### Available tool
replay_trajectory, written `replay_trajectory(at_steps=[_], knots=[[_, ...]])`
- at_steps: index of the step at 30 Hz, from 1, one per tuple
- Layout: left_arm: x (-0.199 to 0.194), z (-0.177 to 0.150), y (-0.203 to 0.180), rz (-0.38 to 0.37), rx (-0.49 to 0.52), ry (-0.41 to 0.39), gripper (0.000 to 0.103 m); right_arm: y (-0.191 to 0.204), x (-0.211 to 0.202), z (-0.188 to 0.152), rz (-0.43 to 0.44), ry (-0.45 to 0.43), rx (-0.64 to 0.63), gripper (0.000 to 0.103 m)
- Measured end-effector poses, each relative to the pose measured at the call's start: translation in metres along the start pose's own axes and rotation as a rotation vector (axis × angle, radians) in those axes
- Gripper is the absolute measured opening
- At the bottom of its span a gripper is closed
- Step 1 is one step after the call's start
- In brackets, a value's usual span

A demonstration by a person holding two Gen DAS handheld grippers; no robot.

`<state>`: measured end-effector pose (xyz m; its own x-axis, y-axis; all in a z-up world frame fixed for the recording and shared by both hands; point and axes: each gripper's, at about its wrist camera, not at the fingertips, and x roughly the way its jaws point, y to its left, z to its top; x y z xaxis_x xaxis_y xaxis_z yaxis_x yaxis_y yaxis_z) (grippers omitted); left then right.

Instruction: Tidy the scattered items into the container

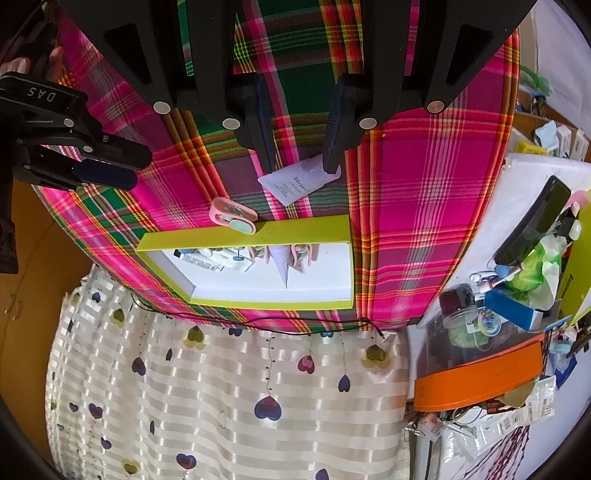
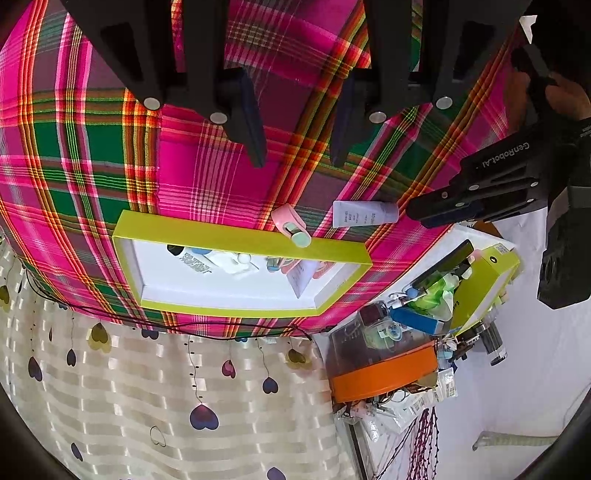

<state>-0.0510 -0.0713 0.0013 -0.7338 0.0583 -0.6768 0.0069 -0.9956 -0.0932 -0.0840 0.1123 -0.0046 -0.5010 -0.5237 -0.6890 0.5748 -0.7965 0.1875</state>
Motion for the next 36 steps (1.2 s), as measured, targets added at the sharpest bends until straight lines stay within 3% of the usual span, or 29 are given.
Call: replay_trajectory(at_steps=[36], knots=[[0.041, 0.012, 0.022, -0.063, 0.062, 0.034, 0.029, -0.003, 0.034, 0.018, 0.001, 0.039, -0.044, 0.039]])
